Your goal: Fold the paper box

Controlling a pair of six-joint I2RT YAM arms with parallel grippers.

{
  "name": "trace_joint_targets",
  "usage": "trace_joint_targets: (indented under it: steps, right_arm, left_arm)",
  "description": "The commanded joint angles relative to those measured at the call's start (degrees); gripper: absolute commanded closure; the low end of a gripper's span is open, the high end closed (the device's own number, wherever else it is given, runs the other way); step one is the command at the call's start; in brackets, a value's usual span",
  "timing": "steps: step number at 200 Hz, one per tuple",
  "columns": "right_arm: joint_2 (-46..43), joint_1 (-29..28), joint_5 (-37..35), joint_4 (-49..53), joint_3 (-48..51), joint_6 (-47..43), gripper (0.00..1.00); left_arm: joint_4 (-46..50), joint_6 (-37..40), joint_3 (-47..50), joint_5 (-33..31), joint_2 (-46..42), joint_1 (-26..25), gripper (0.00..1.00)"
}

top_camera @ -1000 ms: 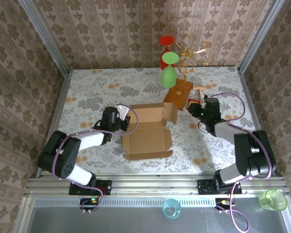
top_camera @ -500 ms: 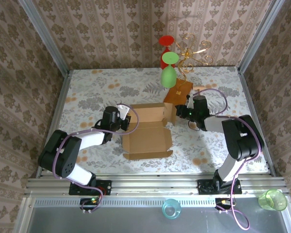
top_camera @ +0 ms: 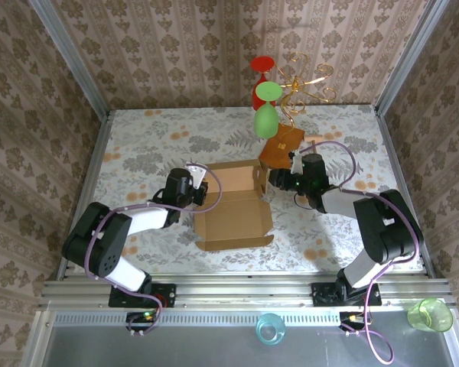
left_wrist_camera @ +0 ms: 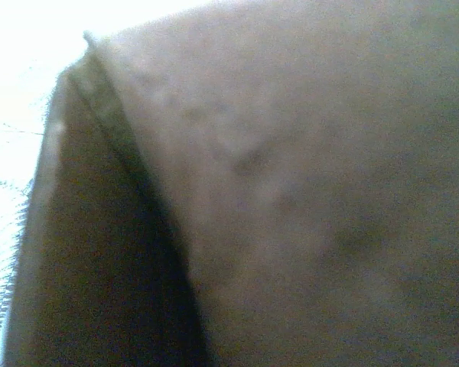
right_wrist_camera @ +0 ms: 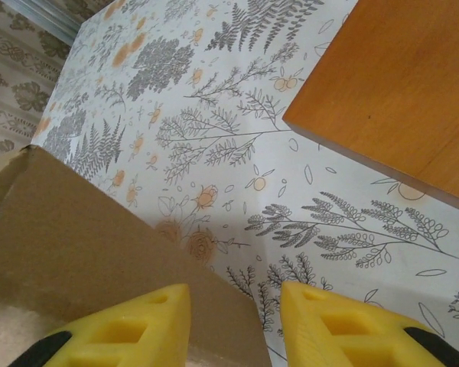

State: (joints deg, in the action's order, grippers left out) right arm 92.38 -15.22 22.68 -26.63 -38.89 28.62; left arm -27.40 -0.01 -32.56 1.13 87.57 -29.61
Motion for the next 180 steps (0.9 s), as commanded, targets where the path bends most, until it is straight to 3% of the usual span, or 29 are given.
trace_joint_targets:
  steps: [1, 180]
  right_arm:
    - [-1.98, -1.06, -1.17, 0.37, 0.84, -2.26, 0.64]
    - [-4.92, -5.44, -2.23, 5.20, 0.79, -12.84, 0.62]
  left_arm:
    - [1.45, 0.35, -0.93, -2.53, 0.88, -0.37, 1.00]
    - [3.14, 1.59, -2.86, -1.89, 1.68, 0.07, 1.00]
